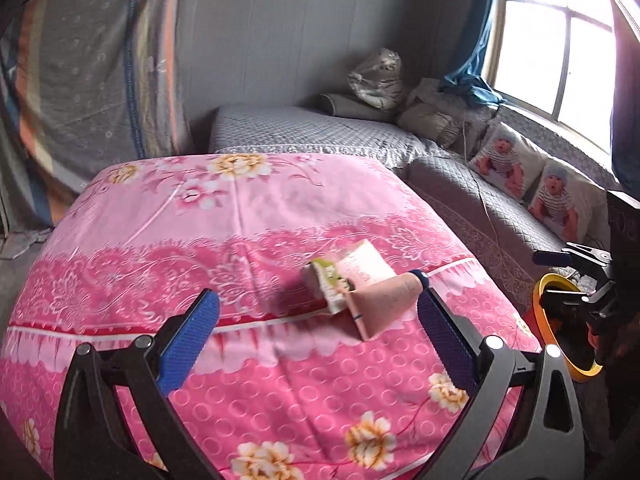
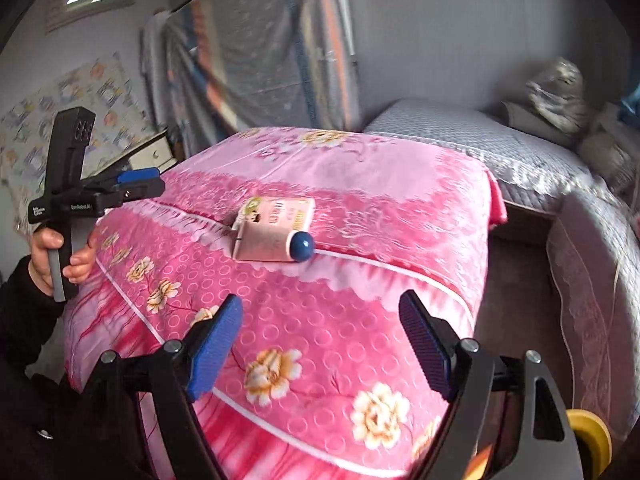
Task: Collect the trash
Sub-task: 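Return the right gripper to the bed and grasp the pink lotion tube, then grasp the pink cream box with the left gripper while the right holds the tube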
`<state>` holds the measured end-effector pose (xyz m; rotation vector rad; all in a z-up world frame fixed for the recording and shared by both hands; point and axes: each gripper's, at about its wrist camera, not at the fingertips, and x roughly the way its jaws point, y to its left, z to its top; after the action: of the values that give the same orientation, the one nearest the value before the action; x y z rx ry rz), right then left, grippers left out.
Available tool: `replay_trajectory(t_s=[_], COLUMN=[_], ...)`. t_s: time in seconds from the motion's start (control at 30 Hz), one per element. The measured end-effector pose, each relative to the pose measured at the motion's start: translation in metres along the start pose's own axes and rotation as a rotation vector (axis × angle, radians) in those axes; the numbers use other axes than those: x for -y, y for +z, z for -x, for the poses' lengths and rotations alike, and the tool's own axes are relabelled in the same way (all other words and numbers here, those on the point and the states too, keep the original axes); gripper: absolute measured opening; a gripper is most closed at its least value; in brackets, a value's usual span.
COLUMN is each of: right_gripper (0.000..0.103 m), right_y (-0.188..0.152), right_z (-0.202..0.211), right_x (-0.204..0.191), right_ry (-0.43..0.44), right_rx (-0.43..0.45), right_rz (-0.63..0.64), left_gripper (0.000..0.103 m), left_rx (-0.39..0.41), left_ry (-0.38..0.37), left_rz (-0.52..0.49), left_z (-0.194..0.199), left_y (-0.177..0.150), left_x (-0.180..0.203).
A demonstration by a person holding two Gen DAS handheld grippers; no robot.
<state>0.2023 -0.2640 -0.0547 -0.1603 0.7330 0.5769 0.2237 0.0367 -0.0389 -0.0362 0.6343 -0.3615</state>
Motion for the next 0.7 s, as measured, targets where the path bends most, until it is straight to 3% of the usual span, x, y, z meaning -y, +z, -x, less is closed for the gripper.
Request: replay_trajectory(t_s=[0.27,0.7], right_gripper=[0.071,0.061], right_y=[0.037,0.046], right_z=[-0.092,-0.142], right_x=[-0.003,-0.005], right_ry=[0.085,0.191], right_rx=[-0.153,-0.265], right_rz=[0.105,0.132], left_gripper=[0.095,0.095], left_rx=[0.026,0.014], left_ry=[0.020,-0.016], left_rz=[0.117,0.165], left_z=[0.035,0.027], left_y=[-0.021,-0.023], left_x=[-0.048,-0.050])
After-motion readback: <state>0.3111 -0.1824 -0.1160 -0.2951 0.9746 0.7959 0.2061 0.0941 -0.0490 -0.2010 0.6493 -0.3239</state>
